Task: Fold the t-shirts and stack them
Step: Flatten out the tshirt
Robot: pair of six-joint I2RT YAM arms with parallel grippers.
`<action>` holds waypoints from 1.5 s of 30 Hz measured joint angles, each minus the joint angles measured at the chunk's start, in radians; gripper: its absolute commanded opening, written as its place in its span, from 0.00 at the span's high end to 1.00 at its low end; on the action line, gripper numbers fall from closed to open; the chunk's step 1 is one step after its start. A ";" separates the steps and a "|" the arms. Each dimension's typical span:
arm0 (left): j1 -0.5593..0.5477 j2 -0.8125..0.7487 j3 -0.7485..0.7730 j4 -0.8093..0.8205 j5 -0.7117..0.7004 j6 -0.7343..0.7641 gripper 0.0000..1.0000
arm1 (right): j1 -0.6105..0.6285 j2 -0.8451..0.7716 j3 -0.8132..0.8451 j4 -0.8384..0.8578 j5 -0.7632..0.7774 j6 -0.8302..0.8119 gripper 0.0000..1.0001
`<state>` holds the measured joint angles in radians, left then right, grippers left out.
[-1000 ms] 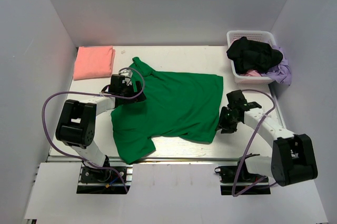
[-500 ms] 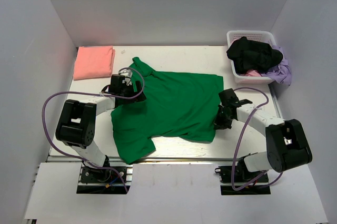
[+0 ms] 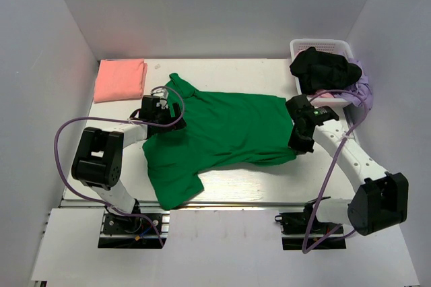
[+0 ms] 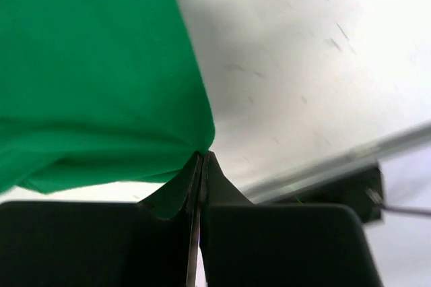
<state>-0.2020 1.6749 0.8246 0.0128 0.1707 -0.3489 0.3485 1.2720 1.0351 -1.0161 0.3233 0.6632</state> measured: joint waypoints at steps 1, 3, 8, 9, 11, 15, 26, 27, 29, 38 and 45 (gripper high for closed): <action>0.000 0.001 0.000 0.001 -0.001 0.000 0.00 | 0.000 0.001 0.005 -0.033 0.006 0.002 1.00; 0.000 0.004 0.000 0.007 -0.004 0.000 0.00 | 0.000 0.012 0.016 -0.103 0.012 0.005 1.00; 0.001 0.007 0.000 0.014 -0.006 0.000 0.00 | 0.001 0.055 0.119 -0.212 -0.005 -0.005 1.00; 0.001 0.008 0.000 0.016 -0.007 0.000 0.00 | 0.001 0.055 0.146 -0.217 -0.026 -0.017 1.00; 0.002 0.009 0.000 0.019 -0.007 0.000 0.00 | 0.001 0.053 0.191 -0.217 -0.063 -0.037 1.00; 0.002 0.011 0.001 0.023 -0.010 0.000 0.00 | 0.001 0.040 0.174 -0.210 -0.092 -0.053 1.00; 0.002 0.015 0.007 0.018 -0.011 0.000 0.00 | -0.011 0.108 -0.167 -0.122 0.023 -0.002 0.89; 0.002 0.015 0.007 0.018 -0.013 0.000 0.00 | -0.015 0.130 -0.167 -0.109 0.040 0.004 0.87; 0.001 0.014 0.007 0.017 -0.014 0.000 0.00 | -0.019 0.166 -0.162 -0.078 0.066 0.007 0.63; 0.000 -0.044 0.006 -0.113 -0.043 0.016 0.00 | -0.022 0.154 -0.095 0.002 0.046 -0.077 0.36; -0.001 -0.206 -0.029 -0.238 -0.025 0.006 0.00 | -0.021 -0.079 -0.105 0.120 -0.197 -0.234 0.34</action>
<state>-0.2031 1.4693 0.7959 -0.2256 0.1455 -0.3428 0.3275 1.1927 0.9298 -0.8963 0.1261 0.4294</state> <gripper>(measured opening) 0.996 0.662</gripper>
